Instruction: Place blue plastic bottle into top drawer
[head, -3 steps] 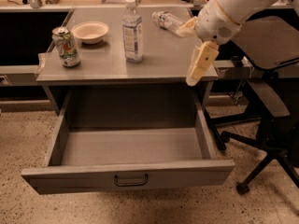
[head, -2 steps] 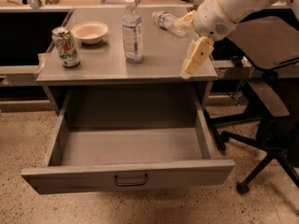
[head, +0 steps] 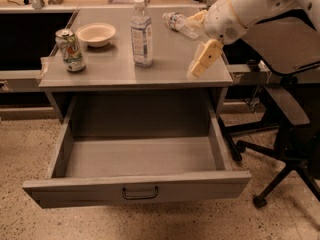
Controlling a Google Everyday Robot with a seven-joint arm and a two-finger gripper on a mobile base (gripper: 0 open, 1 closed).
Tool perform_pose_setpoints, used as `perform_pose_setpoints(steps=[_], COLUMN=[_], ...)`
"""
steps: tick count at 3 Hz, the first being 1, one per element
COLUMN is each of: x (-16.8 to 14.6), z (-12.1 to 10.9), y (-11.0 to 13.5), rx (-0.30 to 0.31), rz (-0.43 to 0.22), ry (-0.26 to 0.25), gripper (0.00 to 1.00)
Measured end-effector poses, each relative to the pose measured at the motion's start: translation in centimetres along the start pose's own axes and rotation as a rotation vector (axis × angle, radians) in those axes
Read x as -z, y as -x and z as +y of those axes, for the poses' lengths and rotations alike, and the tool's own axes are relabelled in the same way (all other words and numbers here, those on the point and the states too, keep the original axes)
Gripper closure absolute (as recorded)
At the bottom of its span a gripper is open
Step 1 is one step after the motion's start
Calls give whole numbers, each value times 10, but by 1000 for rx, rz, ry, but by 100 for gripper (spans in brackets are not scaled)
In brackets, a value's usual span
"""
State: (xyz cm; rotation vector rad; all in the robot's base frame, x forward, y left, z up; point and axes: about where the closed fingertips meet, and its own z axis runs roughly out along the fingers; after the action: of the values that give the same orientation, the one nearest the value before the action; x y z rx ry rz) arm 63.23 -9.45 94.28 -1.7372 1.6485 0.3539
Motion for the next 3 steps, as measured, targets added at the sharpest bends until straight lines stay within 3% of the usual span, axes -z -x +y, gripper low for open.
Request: perform_pose_setpoints(steps=[1, 2, 3], x=[-16, -33, -61], z=[-38, -79, -111], y=[2, 3, 15], rx=[-40, -98, -181], rz=[-130, -301, -507], ry=[-110, -212, -260], gripper=[0, 0, 0])
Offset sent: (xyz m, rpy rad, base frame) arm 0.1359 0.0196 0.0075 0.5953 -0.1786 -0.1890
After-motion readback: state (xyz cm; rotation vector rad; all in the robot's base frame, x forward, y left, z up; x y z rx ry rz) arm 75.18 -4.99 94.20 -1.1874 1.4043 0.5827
